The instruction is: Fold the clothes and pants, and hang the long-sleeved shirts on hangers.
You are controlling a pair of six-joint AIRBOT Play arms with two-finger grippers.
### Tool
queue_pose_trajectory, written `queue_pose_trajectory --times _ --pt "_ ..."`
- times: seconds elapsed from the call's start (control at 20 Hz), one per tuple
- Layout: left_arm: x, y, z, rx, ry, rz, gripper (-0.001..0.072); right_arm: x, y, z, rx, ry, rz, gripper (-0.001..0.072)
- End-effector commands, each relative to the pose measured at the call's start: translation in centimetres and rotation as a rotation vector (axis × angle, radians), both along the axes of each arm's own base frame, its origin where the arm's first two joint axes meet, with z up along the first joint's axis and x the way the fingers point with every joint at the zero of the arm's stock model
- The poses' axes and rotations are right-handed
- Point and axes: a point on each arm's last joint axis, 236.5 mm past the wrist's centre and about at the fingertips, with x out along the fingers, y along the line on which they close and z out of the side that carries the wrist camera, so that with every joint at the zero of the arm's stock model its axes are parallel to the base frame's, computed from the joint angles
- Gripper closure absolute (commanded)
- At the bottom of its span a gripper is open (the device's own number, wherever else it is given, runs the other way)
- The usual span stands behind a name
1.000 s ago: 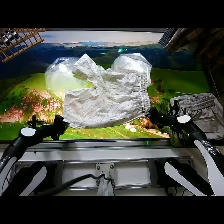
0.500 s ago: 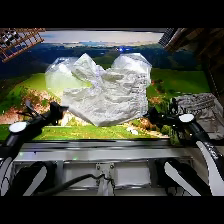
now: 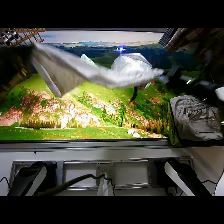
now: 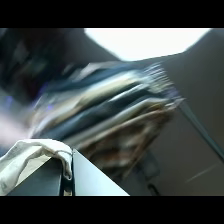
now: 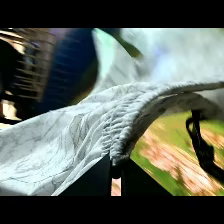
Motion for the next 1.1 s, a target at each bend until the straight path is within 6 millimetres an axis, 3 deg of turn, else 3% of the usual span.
queue_pose_trajectory --times 0.0,0.1,0.3,0.45,0.6,0.75,0.85,1.05 --pt "-4.5 -0.3 11.4 0.162 -0.285 0.037 0.0703 -1.5 1.0 10.8 0.029 -0.159 0.019 0.0678" --pt "-7.5 -1.8 14.8 0.242 -0.376 -0.002 0.0703 -3.7 1.9 14.4 0.018 -0.206 0.063 0.0678" --pt "-13.1 -3.5 17.9 0.409 -0.494 -0.020 0.0703 -10.8 4.2 18.1 -0.045 -0.243 0.180 0.0678" --pt "-16.3 -2.5 19.2 0.526 -0.558 0.084 0.0702 -16.2 5.3 20.6 -0.042 -0.270 0.194 0.0678" --pt "-17.7 0.6 21.2 0.624 -0.607 0.284 0.0703 -18.8 5.7 22.6 0.008 -0.283 0.164 0.0679" --pt "-15.7 2.0 20.9 0.678 -0.580 0.346 0.0704 -17.4 4.9 22.0 0.016 -0.228 0.116 0.0679" --pt "-12.1 1.6 18.5 0.703 -0.492 0.286 0.0704 -14.7 3.4 20.4 -0.011 -0.169 0.059 0.0679" --pt "-1.9 0.8 9.1 0.761 -0.203 0.093 0.0705 -7.1 0.1 14.9 -0.058 0.014 -0.031 0.0679"
